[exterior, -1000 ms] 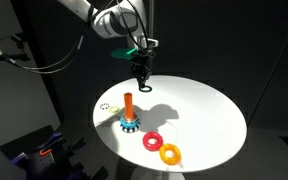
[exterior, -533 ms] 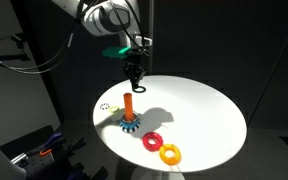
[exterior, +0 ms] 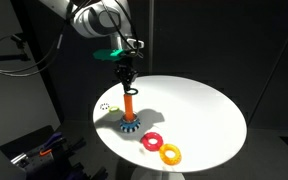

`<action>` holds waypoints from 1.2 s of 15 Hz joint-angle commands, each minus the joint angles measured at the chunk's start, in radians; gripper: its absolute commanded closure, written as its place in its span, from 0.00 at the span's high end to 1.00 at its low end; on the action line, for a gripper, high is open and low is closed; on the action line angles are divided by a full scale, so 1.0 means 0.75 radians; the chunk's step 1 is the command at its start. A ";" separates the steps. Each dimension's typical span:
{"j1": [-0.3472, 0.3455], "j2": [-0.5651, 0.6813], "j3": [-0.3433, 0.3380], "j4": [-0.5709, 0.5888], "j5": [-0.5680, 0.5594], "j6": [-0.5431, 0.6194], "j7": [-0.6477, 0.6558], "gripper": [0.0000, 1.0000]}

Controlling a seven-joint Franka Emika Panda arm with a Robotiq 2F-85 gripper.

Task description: Place the dark green ring on the stack

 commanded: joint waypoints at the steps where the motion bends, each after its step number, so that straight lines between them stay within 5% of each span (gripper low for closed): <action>1: -0.016 -0.063 0.022 -0.077 0.012 0.055 -0.053 0.05; 18: -0.015 -0.075 0.029 -0.159 0.024 0.188 -0.084 0.06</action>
